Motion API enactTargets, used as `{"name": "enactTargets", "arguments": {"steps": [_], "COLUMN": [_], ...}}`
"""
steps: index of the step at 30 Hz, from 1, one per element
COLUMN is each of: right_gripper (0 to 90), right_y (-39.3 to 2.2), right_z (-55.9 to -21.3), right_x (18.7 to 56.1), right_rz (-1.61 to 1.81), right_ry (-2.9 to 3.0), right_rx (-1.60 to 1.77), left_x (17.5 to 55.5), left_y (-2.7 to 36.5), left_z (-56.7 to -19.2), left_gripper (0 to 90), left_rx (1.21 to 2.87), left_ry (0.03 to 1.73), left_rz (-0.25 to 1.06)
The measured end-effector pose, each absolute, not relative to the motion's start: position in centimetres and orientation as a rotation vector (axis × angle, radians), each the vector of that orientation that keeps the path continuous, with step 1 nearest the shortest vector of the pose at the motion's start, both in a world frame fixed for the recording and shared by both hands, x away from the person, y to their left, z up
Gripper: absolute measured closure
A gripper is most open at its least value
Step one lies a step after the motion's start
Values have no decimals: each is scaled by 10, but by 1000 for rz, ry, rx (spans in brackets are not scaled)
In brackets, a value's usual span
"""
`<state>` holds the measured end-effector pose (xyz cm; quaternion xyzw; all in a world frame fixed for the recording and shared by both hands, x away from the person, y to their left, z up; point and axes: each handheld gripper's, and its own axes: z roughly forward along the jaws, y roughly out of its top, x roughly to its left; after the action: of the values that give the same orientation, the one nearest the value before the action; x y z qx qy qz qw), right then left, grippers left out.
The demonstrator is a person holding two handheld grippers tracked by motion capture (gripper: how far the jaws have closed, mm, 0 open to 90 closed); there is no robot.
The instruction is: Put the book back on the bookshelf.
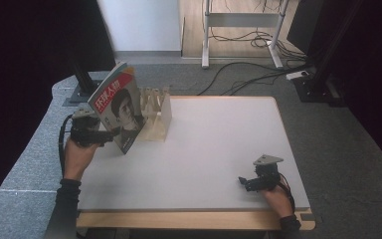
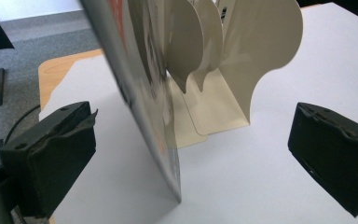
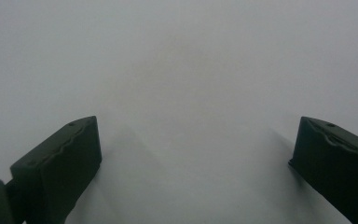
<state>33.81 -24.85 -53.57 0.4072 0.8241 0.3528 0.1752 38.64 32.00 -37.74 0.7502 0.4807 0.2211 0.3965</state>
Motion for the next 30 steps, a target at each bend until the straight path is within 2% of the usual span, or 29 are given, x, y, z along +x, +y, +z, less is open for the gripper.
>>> {"name": "enactTargets", "arguments": {"steps": [15, 30], "right_gripper": [8, 8], "right_y": [-248, -248], "right_z": [-536, -536], "right_x": [338, 338], "right_rz": [1001, 1000], "right_ry": [2332, 2334], "right_rx": [1155, 1156], "left_x": [346, 339], "left_y": [306, 251], "left_z": [-386, -403], "left_gripper": [0, 0], "left_rx": [1916, 1992], "left_ry": [1150, 1003], "left_rz": [525, 460]}}
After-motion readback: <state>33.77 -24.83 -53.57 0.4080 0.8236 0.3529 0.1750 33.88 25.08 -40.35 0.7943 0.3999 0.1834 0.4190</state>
